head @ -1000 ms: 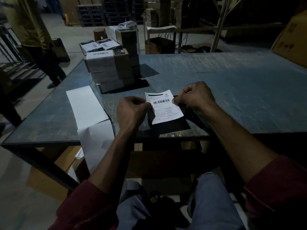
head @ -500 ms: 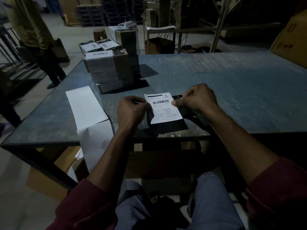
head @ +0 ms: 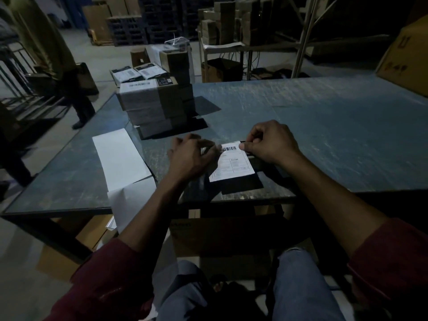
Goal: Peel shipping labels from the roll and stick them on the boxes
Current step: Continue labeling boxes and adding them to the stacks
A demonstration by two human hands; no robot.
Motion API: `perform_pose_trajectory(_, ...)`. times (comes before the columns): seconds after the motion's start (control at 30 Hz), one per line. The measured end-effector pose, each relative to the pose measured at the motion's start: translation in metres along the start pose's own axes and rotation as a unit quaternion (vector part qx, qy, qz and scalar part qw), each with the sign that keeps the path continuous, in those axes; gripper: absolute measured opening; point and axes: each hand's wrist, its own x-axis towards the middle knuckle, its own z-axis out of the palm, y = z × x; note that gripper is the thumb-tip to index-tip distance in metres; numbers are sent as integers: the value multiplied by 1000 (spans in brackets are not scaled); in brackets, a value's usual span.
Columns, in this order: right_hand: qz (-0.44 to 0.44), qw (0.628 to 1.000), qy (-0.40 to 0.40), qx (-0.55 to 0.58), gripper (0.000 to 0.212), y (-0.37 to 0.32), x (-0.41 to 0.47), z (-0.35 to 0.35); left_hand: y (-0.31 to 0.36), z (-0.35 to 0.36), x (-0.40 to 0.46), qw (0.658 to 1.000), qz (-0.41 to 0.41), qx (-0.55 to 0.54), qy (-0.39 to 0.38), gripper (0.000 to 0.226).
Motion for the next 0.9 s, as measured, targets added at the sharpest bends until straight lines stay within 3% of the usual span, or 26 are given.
perform_pose_trajectory(0.1,-20,999,-16,19,20,11,2,-5,-8,1,0,998,23,-48,-22,61)
perform_pose_trajectory(0.17,-48,998,-31,38,22,18,5,-12,-11,-1,-3,988,31,-151,-19,73)
perform_pose_trajectory(0.27,-67,983,-161,58,57,22,11,-31,-8,-6,-13,944,-17,-328,-3,77)
perform_pose_trajectory(0.33,-57,957,-284,34,89,22,14,-33,-3,-7,-21,909,-67,-412,0,61)
perform_pose_trajectory(0.37,-67,951,-303,-1,101,22,14,-30,-1,-6,-23,897,-84,-433,3,51)
perform_pose_trajectory(0.43,-89,956,-274,-50,115,22,14,-19,4,-4,-25,884,-104,-456,1,40)
perform_pose_trajectory(0.5,-110,968,-225,-28,120,24,14,-15,8,-5,-25,875,-127,-466,6,33)
perform_pose_trajectory(0.63,-199,974,-110,21,108,24,6,-17,16,-25,-22,831,-166,-530,-20,27)
perform_pose_trajectory(0.77,-278,961,9,-6,104,18,-8,-14,22,-46,-21,840,-160,-509,-102,37)
perform_pose_trajectory(0.9,-352,926,110,-86,116,12,-21,-14,26,-49,-26,852,-95,-509,-75,44)
